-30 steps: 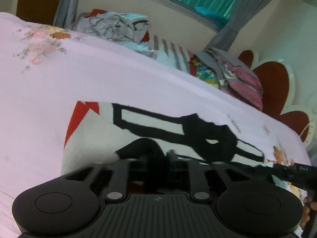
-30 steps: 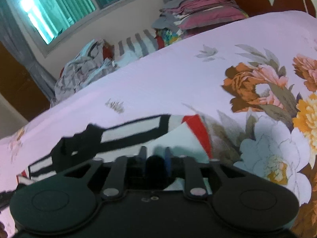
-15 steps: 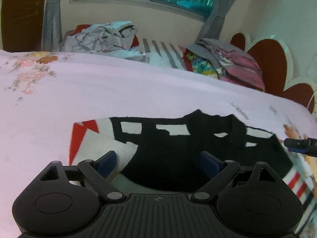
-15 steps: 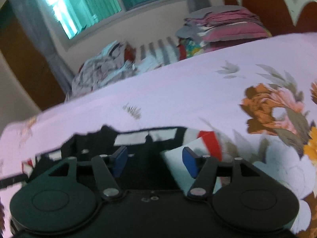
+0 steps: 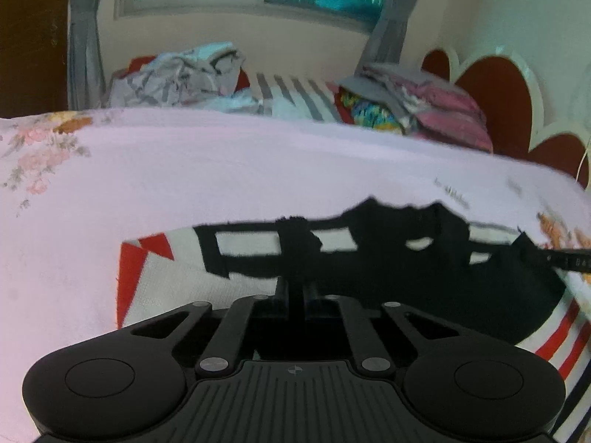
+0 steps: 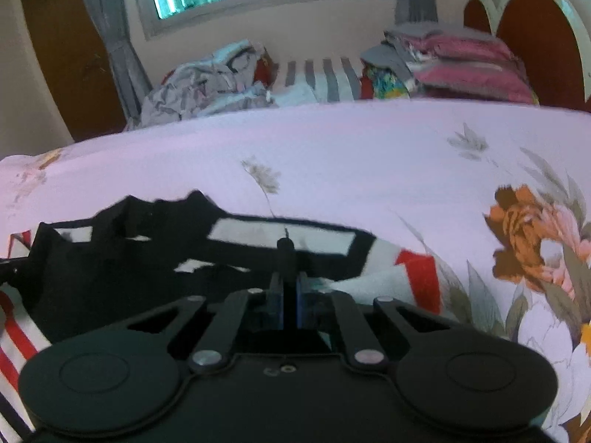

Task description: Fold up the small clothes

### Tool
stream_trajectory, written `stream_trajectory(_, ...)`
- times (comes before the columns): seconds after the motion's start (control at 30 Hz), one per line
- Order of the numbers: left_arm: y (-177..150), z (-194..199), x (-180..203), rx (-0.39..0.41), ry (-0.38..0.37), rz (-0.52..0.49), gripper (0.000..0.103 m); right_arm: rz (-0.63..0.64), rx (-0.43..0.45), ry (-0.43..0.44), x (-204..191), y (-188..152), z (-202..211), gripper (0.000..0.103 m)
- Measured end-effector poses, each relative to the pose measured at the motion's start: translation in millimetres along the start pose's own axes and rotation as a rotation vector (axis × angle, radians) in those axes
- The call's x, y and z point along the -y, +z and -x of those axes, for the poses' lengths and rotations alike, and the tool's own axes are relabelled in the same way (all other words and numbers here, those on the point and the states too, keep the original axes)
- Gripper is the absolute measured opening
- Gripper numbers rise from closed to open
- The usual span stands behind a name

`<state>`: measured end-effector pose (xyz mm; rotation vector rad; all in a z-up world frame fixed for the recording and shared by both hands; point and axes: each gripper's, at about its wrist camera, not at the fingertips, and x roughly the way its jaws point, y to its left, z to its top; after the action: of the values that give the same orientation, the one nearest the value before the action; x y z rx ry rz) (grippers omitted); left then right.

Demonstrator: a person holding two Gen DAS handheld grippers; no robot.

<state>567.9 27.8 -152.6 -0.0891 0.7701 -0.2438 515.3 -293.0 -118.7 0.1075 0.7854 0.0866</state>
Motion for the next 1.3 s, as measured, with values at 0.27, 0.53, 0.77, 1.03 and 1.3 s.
stream_trajectory(0.27,15,13,-23,0.110,0.077,0.060,0.005,-0.040,0.122,-0.020,7,21,19,0.006)
stream_trajectory(0.53,0,-6,-25,0.103,0.150,0.087,0.005,-0.116,0.095,-0.117,19,11,-8,0.006)
stream_trajectory(0.77,-8,-9,-18,0.090,0.180,0.061,0.006,-0.127,0.073,-0.140,17,-3,-11,0.025)
stream_trajectory(1.03,-9,37,-5,0.132,0.145,0.060,0.062,-0.084,0.112,-0.058,-7,-1,34,0.028)
stream_trajectory(1.3,-34,50,57,0.059,0.000,-0.046,0.062,0.083,0.020,0.063,-86,-32,34,0.027)
